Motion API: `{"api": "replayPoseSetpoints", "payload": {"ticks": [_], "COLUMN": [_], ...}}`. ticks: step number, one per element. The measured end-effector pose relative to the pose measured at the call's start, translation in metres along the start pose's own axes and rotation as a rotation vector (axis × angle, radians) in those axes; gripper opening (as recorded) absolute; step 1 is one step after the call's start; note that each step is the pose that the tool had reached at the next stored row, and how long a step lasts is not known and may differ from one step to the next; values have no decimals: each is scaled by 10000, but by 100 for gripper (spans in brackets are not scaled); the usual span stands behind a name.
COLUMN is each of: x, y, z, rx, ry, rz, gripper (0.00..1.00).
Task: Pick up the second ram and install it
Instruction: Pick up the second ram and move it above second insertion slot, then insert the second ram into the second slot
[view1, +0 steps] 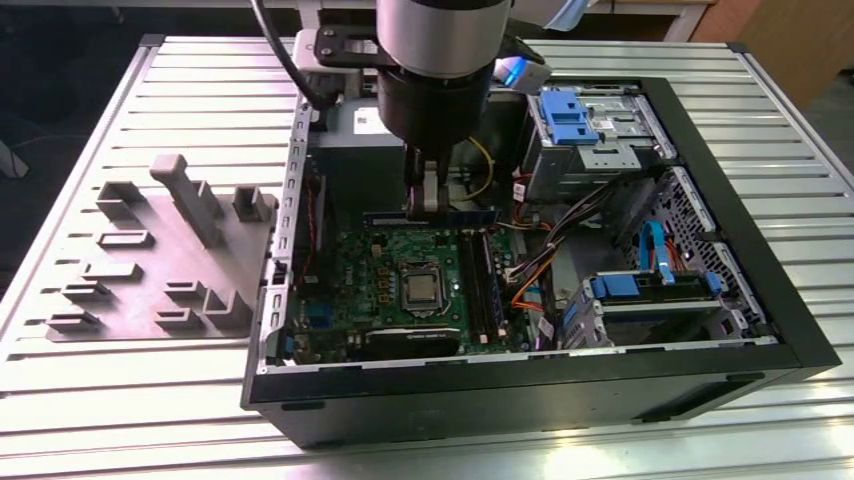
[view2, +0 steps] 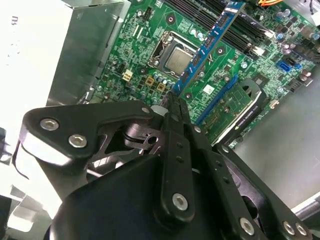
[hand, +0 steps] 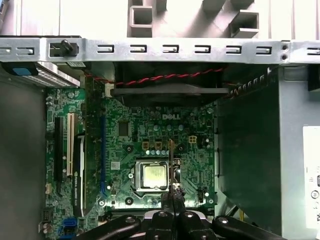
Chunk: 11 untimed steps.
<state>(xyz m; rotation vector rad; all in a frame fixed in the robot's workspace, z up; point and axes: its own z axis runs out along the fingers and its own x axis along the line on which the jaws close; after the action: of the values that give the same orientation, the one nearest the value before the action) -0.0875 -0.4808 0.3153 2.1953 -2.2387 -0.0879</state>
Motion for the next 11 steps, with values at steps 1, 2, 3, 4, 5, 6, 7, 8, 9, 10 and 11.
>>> {"api": "replayPoseSetpoints", "payload": {"ticks": [1, 2, 3, 4, 5, 6, 7, 8, 9, 10, 11], "x": [1, 1, 2, 2, 2, 2, 2, 2, 2, 2, 2], "y": [-1, -1, -2, -4, -4, -4, -4, -5, -6, -6, -6], "z": [14, 24, 36, 39, 39, 39, 39, 40, 40, 40, 40], "rx": [1, 0, 0, 0, -1, -1, -1, 0, 0, 0, 0], "ry": [-1, -1, -1, 0, 1, 2, 1, 0, 0, 0, 0], "rz": [0, 0, 0, -1, -1, 0, 0, 0, 0, 0, 0], "gripper": [11, 11, 11, 11, 11, 11, 11, 11, 11, 11, 11]}}
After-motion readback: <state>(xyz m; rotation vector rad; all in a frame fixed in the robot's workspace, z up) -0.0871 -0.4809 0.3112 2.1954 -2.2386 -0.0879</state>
